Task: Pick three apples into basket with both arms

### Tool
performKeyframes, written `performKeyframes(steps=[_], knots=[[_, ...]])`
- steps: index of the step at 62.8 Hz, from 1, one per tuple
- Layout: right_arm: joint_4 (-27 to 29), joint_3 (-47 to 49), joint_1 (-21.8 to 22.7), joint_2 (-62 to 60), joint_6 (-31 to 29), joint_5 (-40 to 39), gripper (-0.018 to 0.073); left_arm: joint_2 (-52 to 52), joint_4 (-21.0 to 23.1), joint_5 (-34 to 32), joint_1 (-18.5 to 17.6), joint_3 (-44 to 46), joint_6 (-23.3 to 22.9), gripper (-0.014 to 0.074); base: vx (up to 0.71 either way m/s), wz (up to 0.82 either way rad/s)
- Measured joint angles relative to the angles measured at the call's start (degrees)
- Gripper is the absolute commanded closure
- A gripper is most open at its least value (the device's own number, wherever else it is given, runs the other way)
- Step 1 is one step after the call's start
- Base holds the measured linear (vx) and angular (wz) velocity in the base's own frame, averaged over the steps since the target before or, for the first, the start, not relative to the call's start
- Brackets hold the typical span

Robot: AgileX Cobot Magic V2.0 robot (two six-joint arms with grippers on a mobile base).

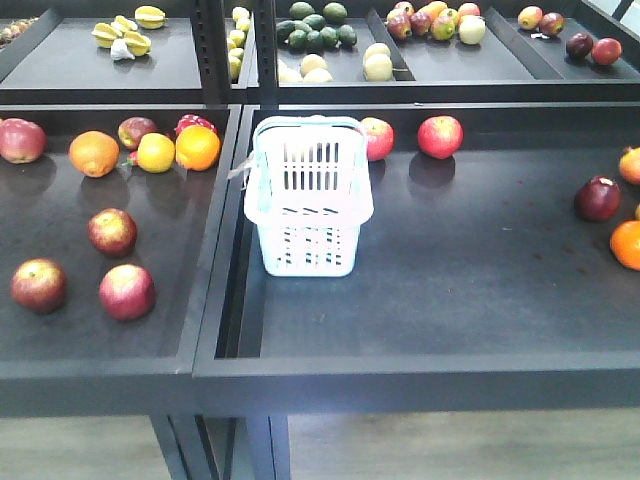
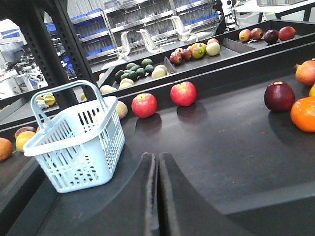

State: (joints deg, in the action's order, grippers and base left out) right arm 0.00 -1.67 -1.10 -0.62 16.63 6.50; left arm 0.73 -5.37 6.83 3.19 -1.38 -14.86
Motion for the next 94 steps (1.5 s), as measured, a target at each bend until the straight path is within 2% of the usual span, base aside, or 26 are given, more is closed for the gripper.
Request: performKeyframes(steps=[94], knots=[[0.0,0.0,0.0,0.0,0.0,0.0,0.0564,0.0,0.0,0.0,0.0,0.0,0.0,0.0603,0.12,0.00]])
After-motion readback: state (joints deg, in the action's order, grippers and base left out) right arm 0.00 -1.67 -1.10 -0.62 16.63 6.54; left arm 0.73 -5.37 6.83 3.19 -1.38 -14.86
